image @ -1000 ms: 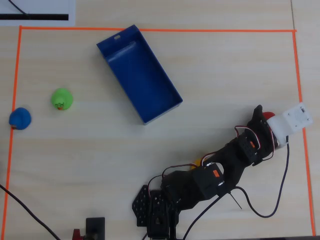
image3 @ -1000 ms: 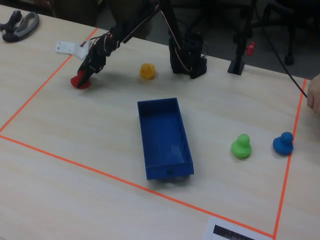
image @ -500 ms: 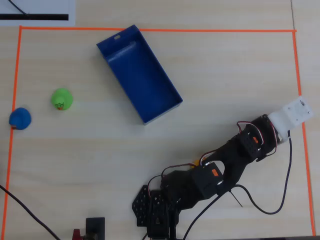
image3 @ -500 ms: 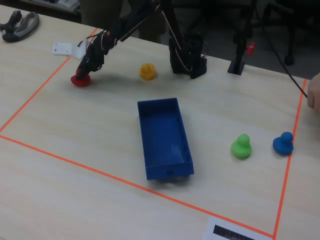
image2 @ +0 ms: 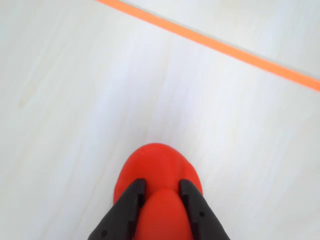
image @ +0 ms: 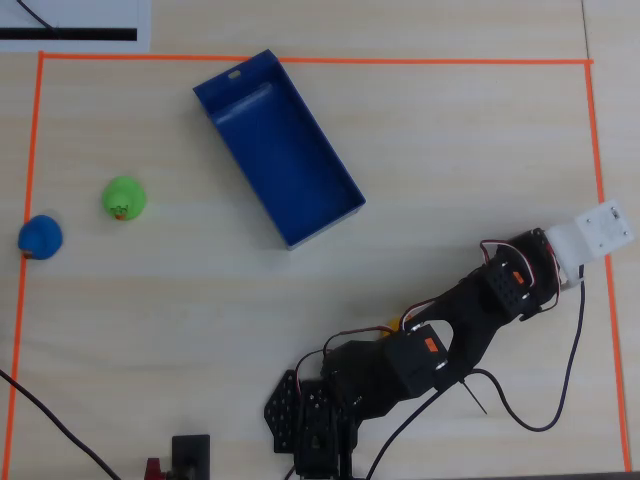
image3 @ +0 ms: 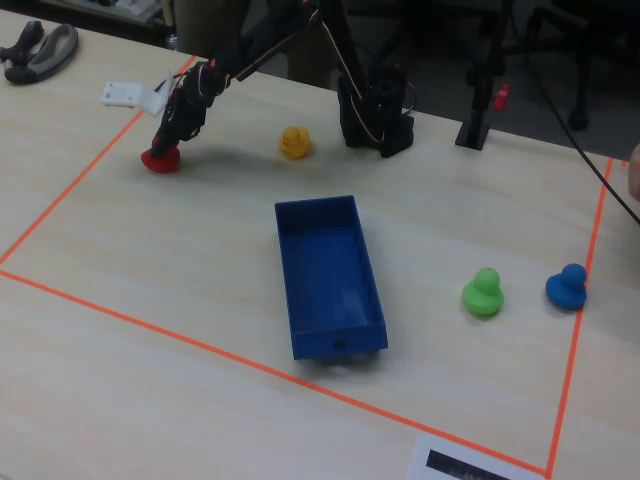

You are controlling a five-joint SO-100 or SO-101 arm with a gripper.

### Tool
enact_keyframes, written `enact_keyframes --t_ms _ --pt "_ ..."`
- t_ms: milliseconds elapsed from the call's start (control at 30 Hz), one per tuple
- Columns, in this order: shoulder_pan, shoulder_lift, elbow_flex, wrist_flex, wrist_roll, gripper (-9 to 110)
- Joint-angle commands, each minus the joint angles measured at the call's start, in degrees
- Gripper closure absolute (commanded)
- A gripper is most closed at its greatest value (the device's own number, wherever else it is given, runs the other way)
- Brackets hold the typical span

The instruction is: Grasp red duck and put it into box.

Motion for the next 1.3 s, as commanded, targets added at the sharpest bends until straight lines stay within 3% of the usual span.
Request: enact_keyframes --t_ms 0,233,533,733,867,1067,1267 --pt "-0.7 9.4 -7.6 8.0 8.7 101" --pt "-9.2 27.3 -17.6 33.6 22.0 101" --pt "-35.1 46.6 -24.3 56.3 36.8 101" --pt "-57.7 53.9 -21.6 61.3 43.9 101" --pt "-67.1 53.7 -19.7 62.6 47.7 101" --pt "-71.6 52.0 -11.6 57.0 47.9 101" --pt "-70.4 46.1 -1.9 42.6 46.6 101"
